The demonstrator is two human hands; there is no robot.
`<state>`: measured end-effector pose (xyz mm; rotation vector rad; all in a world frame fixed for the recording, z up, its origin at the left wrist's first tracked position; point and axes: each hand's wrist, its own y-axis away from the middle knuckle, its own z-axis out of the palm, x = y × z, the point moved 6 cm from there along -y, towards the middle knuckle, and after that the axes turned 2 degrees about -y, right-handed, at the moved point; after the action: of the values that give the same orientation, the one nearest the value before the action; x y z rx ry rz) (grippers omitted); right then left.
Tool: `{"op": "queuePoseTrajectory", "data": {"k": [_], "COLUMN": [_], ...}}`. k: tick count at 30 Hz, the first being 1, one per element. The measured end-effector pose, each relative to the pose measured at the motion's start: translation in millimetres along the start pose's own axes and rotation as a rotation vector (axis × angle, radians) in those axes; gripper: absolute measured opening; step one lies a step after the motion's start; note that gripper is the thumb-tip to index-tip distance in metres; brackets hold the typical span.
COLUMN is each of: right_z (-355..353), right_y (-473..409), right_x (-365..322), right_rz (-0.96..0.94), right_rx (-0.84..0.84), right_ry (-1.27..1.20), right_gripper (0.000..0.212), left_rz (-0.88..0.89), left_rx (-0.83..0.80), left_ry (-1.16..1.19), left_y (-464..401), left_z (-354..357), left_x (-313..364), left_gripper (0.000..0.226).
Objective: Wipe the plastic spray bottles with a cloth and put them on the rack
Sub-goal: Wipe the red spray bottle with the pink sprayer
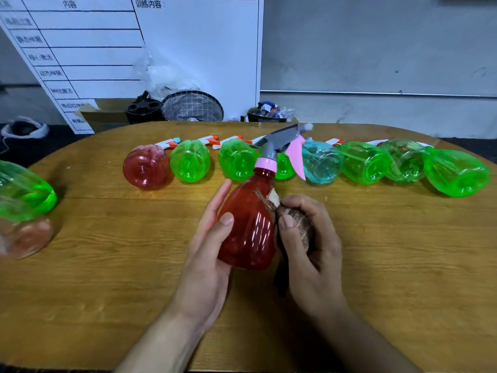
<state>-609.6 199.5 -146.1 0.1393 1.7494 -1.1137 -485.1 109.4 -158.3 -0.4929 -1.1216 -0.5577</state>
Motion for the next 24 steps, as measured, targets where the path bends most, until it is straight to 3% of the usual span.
{"op": "queuePoseTrajectory", "data": {"k": [9, 14, 17, 21, 24], "right_z": [-17, -10, 0, 22, 28], "right_y": [-8, -6, 2, 24, 31], "right_x": [16, 11, 1, -20, -26], "right_rz": [0.103, 0.079, -0.043, -0.363, -0.509], "right_rx": [0.144, -0.009, -0.097, -0.300, -0.330], "right_ry": [-0.059, 0.144, 0.304, 0.426, 0.513], "right_gripper": [0.028, 0.031, 0.032, 0.028, 0.027], "left_rz": [0.013, 0.050, 0.041, 0.031, 0.061], "left_rx": [-0.109, -0.054, -0.038, 0.039, 0.043], "left_ry": [-0.130, -0.166, -0.157, -0.107, -0.120], "left_y": [-1, -2, -2, -6, -7], "left_z": [2, -3, -9, -17, -13], "left_x": [-20, -25, -26, -17, -6], "left_gripper": [0.047, 0.049, 0.048, 0.043, 0.041]}}
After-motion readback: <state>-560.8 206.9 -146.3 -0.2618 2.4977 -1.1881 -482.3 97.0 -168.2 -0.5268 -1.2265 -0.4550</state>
